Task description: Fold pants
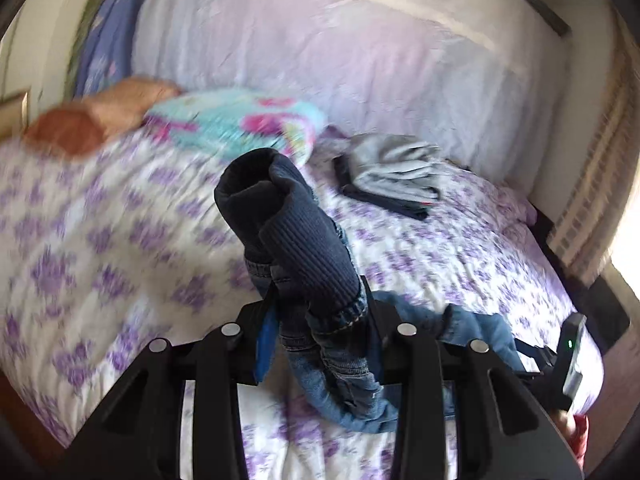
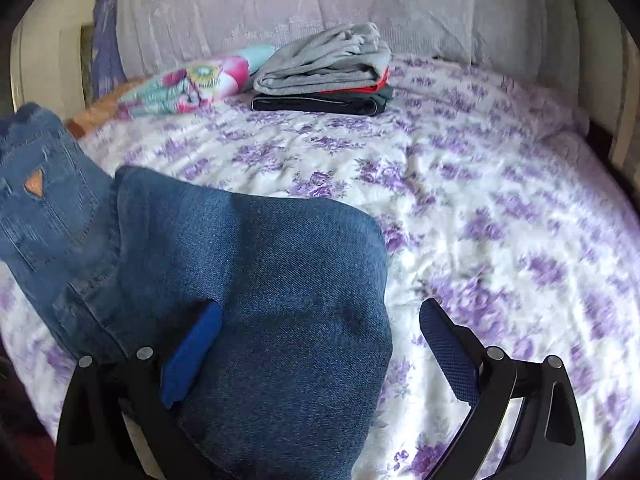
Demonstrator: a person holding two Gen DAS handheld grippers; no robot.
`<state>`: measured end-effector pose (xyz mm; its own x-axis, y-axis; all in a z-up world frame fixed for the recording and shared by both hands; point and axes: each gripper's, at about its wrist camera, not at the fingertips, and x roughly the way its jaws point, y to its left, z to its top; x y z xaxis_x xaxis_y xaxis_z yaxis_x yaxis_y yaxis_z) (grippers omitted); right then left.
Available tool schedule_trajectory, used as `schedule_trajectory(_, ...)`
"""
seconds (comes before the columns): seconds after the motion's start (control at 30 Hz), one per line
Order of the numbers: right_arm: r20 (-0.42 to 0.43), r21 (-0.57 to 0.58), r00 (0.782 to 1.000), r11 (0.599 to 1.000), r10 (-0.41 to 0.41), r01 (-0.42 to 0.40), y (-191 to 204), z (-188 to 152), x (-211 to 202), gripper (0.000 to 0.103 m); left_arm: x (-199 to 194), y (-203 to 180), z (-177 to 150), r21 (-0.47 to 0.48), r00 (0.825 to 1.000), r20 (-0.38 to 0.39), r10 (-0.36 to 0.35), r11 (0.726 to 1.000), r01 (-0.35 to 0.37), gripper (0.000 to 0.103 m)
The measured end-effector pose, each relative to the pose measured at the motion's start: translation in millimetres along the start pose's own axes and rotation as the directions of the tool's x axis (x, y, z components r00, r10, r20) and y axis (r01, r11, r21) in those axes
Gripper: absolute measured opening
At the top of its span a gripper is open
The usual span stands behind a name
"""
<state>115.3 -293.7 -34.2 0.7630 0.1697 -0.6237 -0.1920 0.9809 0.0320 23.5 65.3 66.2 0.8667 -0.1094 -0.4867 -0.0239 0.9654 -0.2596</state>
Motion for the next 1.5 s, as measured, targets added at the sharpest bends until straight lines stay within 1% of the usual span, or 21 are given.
schedule_trajectory(0.07, 0.023, 0.085, 0.998, 0.994, 0.064, -0.066, -14.0, -3.1, -3.9, 0.100, -7.7, -23.6, 4.5, 0.078, 0.999, 0.026, -0.018, 0.997, 0.016, 0.035)
schedule_trajectory(0.13, 0.063, 0.156, 0.994, 0.983, 0.086, -0.095, -25.2, -9.6, -11.7, 0.100, -10.5, -47.9, 8.1, 0.145, 0.999, 0.045, -0.027, 0.989, 0.020, 0.035)
schedule_trajectory(0.23, 0.096, 0.184, 0.989, 0.975, 0.110, -0.126, -34.7, -16.8, -24.8, 0.100, -10.6, -87.8, 9.9, 0.251, 0.997, 0.052, -0.051, 0.967, 0.036, 0.035)
schedule_trajectory(0.33, 0.095, 0.170, 0.993, 0.982, 0.070, -0.085, -43.7, -18.7, -27.4, 0.100, -6.7, -122.9, 5.5, 0.334, 0.995, 0.035, -0.095, 0.939, 0.077, 0.035)
schedule_trajectory(0.5, 0.084, 0.254, 0.980, 0.948, 0.179, -0.194, -66.3, -20.3, -17.4, 0.100, 11.2, -176.6, -20.7, 0.455, 0.990, -0.005, -0.141, 0.881, 0.128, 0.035)
schedule_trajectory(0.57, 0.086, 0.286, 0.975, 0.932, 0.206, -0.222, -71.8, -22.2, -15.9, 0.100, 21.4, -196.9, -38.0, 0.503, 0.986, -0.038, -0.161, 0.849, 0.158, 0.034)
schedule_trajectory(0.63, 0.093, 0.311, 0.974, 0.923, 0.209, -0.228, -75.9, -23.4, -15.6, 0.100, 30.0, -212.3, -53.2, 0.540, 0.984, -0.064, -0.165, 0.824, 0.173, 0.032)
schedule_trajectory(0.7, 0.104, 0.340, 0.973, 0.912, 0.207, -0.230, -80.9, -24.7, -15.8, 0.100, 39.7, -229.2, -72.5, 0.582, 0.979, -0.114, -0.172, 0.786, 0.206, 0.028)
schedule_trajectory(0.77, 0.113, 0.364, 0.971, 0.901, 0.209, -0.236, -85.6, -25.3, -15.3, 0.100, 50.0, -239.9, -89.2, 0.614, 0.973, -0.152, -0.171, 0.755, 0.229, 0.027)
schedule_trajectory(0.83, 0.119, 0.377, 0.970, 0.894, 0.212, -0.242, -88.4, -26.1, -14.4, 0.100, 58.2, -242.4, -99.2, 0.620, 0.968, -0.189, -0.167, 0.743, 0.250, 0.027)
schedule_trajectory(0.93, 0.123, 0.373, 0.971, 0.897, 0.206, -0.237, -87.0, -25.6, -15.3, 0.100, 58.9, -232.7, -94.2, 0.565, 0.955, -0.224, -0.196, 0.772, 0.291, 0.026)
schedule_trajectory(1.0, 0.172, 0.378, 0.963, 0.889, 0.206, -0.258, -88.8, -25.8, -25.1, 0.100, 54.9, -221.6, -81.6, 0.526, 0.952, -0.223, -0.210, 0.796, 0.299, 0.026)
schedule_trajectory(1.03, 0.236, 0.372, 0.943, 0.875, 0.234, -0.310, -88.9, -25.0, -36.2, 0.100, 51.8, -214.2, -74.4, 0.506, 0.952, -0.216, -0.217, 0.808, 0.300, 0.027)
schedule_trajectory(1.1, 0.298, 0.344, 0.897, 0.840, 0.326, -0.419, -85.9, -20.5, -52.1, 0.100, 46.6, -200.5, -66.2, 0.487, 0.959, -0.185, -0.213, 0.828, 0.278, 0.028)
schedule_trajectory(1.2, 0.308, 0.319, 0.812, 0.750, 0.496, -0.579, -76.1, -12.7, -59.8, 0.098, 45.4, -174.9, -55.5, 0.424, 0.967, -0.163, -0.195, 0.871, 0.247, 0.033)
schedule_trajectory(1.23, 0.300, 0.325, 0.787, 0.718, 0.539, -0.616, -72.6, -10.5, -57.2, 0.095, 48.6, -161.1, -51.1, 0.375, 0.966, -0.175, -0.190, 0.894, 0.244, 0.035)
schedule_trajectory(1.27, 0.282, 0.339, 0.771, 0.693, 0.570, -0.637, -69.3, -7.3, -51.4, 0.092, 53.1, -150.6, -46.9, 0.336, 0.966, -0.185, -0.183, 0.912, 0.237, 0.035)
schedule_trajectory(1.3, 0.263, 0.359, 0.768, 0.680, 0.584, -0.640, -67.4, -4.3, -43.9, 0.091, 55.2, -142.1, -45.0, 0.307, 0.966, -0.190, -0.177, 0.924, 0.229, 0.035)
schedule_trajectory(1.37, 0.230, 0.408, 0.773, 0.662, 0.592, -0.629, -65.9, -0.4, -28.2, 0.079, 61.4, -117.7, -41.2, 0.231, 0.968, -0.202, -0.150, 0.953, 0.196, 0.036)
schedule_trajectory(1.47, 0.200, 0.465, 0.737, 0.600, 0.645, -0.651, -61.0, 2.0, -3.9, 0.073, 68.6, -90.5, -41.5, 0.178, 0.975, -0.207, -0.079, 0.977, 0.117, 0.045)
schedule_trajectory(1.5, 0.199, 0.473, 0.736, 0.594, 0.647, -0.650, -59.9, 2.1, -0.4, 0.073, 71.8, -82.7, -42.3, 0.163, 0.975, -0.215, -0.057, 0.982, 0.093, 0.051)
